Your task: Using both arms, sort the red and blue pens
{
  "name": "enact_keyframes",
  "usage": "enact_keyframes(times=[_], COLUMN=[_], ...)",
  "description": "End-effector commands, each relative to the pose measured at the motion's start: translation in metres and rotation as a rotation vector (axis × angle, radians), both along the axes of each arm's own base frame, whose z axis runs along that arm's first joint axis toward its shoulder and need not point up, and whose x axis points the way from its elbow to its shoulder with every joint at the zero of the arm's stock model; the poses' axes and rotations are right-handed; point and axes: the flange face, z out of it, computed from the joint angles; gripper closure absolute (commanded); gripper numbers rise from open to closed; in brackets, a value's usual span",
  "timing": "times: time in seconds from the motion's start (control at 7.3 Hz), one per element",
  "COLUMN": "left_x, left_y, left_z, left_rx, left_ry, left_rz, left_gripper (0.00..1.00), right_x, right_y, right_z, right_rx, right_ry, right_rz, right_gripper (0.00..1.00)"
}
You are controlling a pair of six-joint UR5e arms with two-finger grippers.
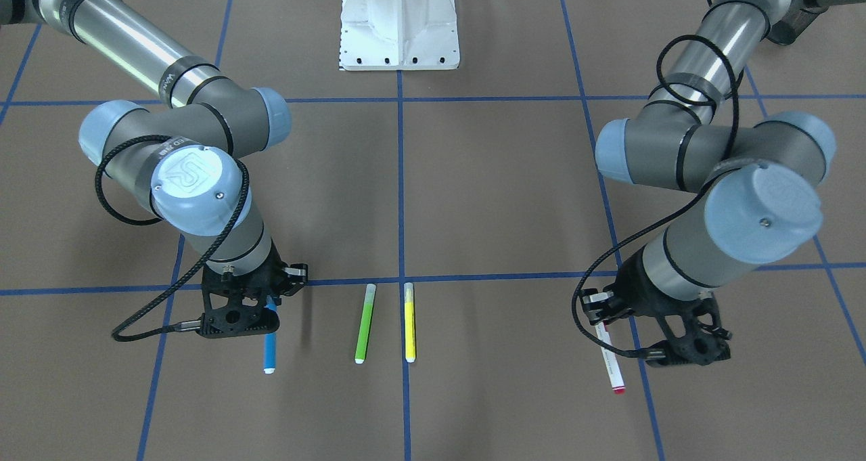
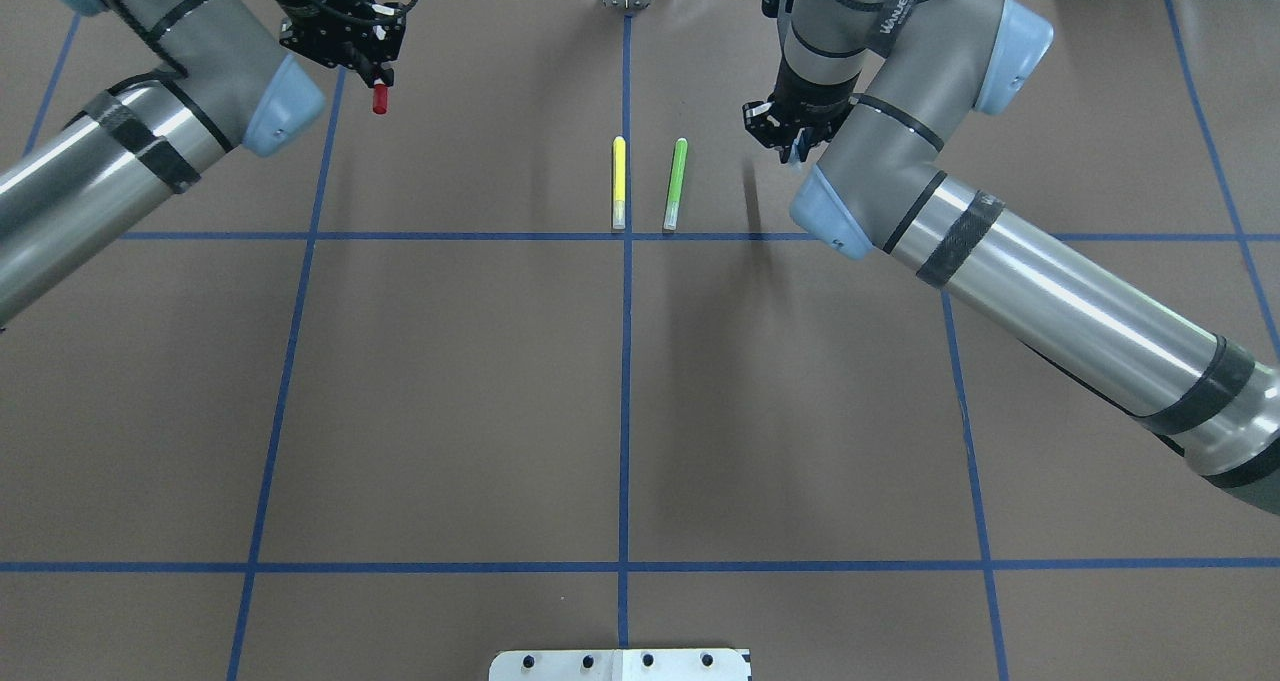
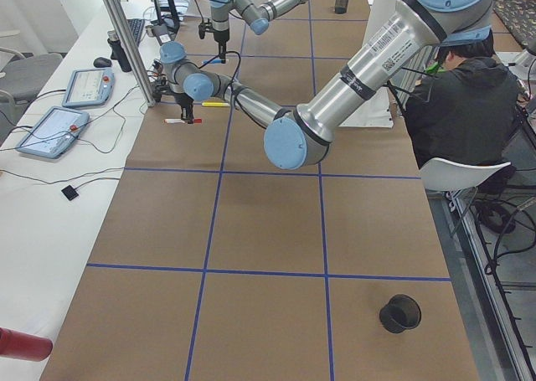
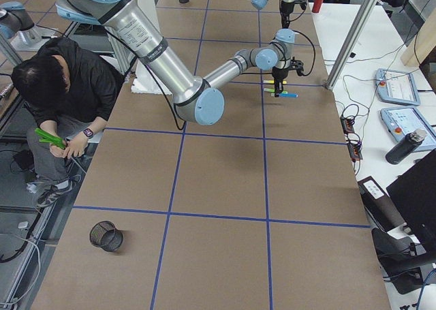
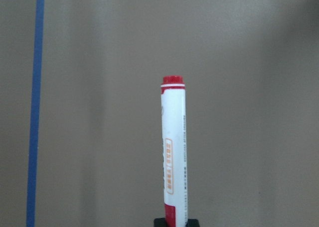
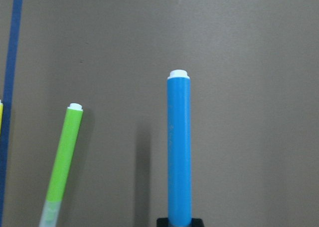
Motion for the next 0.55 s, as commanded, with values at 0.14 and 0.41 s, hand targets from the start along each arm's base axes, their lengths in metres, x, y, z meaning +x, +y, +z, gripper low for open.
enact_keyframes(times=[0.14,0.41], left_x=[-0.1,-0.166], left_y=[0.007,0.008], left_z=[0.05,0.061], left_rx=[0.123,0.189], left_ry=[-0.074,-0.128], left_rz=[0.044,0.09], left_gripper=[1.0,1.0], right_x=[0.093,0.149], right_y=[-0.006,0.002], right_z=[0.073,0.108], right_rx=[0.021,0.02], right_ry=[0.099,0.183], right_rz=[-0.068,-0.117], right_gripper=[1.0,1.0])
